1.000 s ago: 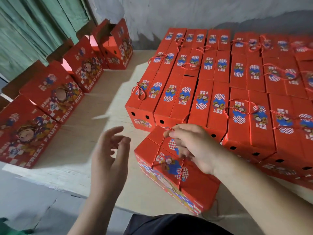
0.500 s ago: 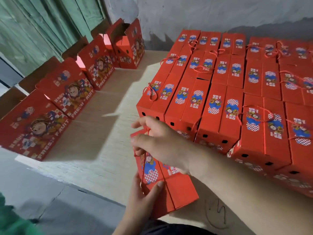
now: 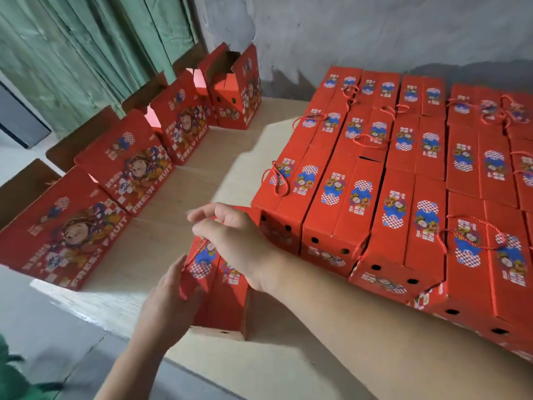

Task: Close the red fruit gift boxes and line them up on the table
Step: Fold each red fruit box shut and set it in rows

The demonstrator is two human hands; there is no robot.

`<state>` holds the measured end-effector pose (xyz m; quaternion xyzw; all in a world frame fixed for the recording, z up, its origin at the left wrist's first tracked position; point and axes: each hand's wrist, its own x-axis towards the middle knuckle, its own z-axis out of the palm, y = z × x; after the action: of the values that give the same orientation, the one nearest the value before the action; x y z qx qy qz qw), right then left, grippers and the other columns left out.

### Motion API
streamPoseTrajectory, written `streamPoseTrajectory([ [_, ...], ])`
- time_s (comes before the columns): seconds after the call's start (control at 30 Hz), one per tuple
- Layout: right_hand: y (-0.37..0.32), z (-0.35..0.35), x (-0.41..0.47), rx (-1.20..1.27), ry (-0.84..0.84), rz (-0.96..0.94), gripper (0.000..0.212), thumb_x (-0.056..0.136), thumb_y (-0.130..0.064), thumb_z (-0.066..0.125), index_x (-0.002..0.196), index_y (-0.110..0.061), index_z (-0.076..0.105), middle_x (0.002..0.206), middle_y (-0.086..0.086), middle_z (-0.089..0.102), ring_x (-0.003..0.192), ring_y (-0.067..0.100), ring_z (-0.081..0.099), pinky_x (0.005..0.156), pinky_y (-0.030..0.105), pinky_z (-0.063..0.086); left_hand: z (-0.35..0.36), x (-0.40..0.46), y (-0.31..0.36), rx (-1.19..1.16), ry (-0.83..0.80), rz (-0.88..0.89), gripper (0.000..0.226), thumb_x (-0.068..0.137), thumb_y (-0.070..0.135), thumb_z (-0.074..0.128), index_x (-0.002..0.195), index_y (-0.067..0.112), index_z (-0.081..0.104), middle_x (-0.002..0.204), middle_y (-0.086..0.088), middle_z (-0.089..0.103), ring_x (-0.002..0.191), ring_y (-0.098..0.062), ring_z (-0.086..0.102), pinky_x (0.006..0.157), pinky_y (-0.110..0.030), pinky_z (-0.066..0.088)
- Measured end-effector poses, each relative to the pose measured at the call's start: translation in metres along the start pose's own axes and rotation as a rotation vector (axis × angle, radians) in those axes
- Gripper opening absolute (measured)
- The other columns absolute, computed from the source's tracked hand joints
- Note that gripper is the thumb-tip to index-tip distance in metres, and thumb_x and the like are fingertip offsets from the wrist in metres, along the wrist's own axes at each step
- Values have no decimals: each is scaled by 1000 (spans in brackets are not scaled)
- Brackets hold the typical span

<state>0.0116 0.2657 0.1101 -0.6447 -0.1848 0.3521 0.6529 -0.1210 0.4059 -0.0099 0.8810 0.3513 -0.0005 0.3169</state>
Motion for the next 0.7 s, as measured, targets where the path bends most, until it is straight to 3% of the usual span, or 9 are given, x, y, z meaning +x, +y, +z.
streamPoseTrajectory([
  [0.07, 7, -2, 15, -65, -22, -31, 22, 93, -12, 62, 114, -15, 67, 91, 11, 61, 81, 20, 57, 77, 34, 46, -1, 1, -3, 50, -141, -58, 124, 59, 92, 57, 162, 41, 9, 164, -7, 32, 144, -30, 40, 114, -53, 37],
  [0.1, 11, -5, 21, -128, -36, -49, 25, 94, -13, 61, 118, -17, 65, 95, 7, 64, 86, 20, 63, 84, 36, 52, 5, -4, -2, 118, -182, -105, 138, 49, 104, 48, 160, 45, -9, 172, -3, 8, 153, -31, 23, 118, -59, 27],
  [0.17, 16, -17, 32, -353, -56, -74, 36, 95, -21, 62, 129, -29, 58, 120, 1, 67, 103, 23, 69, 98, 41, 54, 24, -17, 4, 263, -205, -146, 150, 35, 112, 41, 149, 51, -33, 166, 3, -31, 156, -35, -5, 116, -68, 17],
  [0.2, 18, -25, 37, -500, -55, -78, 41, 94, -28, 61, 134, -35, 52, 130, -1, 64, 109, 23, 68, 100, 42, 53, 32, -25, 10, 310, -177, -130, 151, 34, 110, 44, 149, 51, -33, 165, 0, -34, 155, -38, -7, 114, -68, 20],
  [0.27, 22, -46, 44, -765, -22, -70, 50, 94, -41, 58, 141, -43, 41, 136, -6, 61, 114, 21, 64, 98, 38, 51, 40, -35, 23, 342, -70, -94, 145, 41, 98, 55, 158, 48, -14, 170, -11, -12, 150, -42, 9, 111, -64, 32],
  [0.37, 34, -78, 51, -888, 46, -16, 56, 96, -44, 56, 147, -41, 34, 133, -4, 63, 112, 24, 64, 92, 35, 51, 37, -35, 11, 289, 47, -50, 137, 39, 83, 65, 161, 45, 16, 166, -11, 15, 140, -44, 28, 104, -62, 43],
  [0.5, 54, -122, 53, -858, 148, 44, 61, 98, -40, 57, 153, -35, 31, 151, 0, 48, 133, 24, 52, 108, 42, 45, 26, -24, -9, 238, 106, -41, 135, 33, 74, 71, 155, 59, 17, 161, -6, 20, 140, -43, 28, 106, -66, 40],
  [0.6, 68, -151, 60, -977, 226, 26, 62, 99, -37, 58, 155, -27, 34, 156, 2, 37, 143, 24, 39, 116, 43, 36, 21, -8, -11, 253, 143, 52, 128, 33, 72, 71, 154, 53, 34, 155, -6, 30, 136, -45, 33, 100, -68, 41],
  [0.7, 83, -170, 71, -1099, 275, 61, 65, 99, -41, 57, 157, -25, 32, 156, 4, 32, 144, 27, 32, 119, 44, 31, 17, 24, -13, 251, 142, 87, 125, 36, 76, 72, 153, 56, 32, 152, -3, 30, 136, -45, 31, 99, -69, 40],
])
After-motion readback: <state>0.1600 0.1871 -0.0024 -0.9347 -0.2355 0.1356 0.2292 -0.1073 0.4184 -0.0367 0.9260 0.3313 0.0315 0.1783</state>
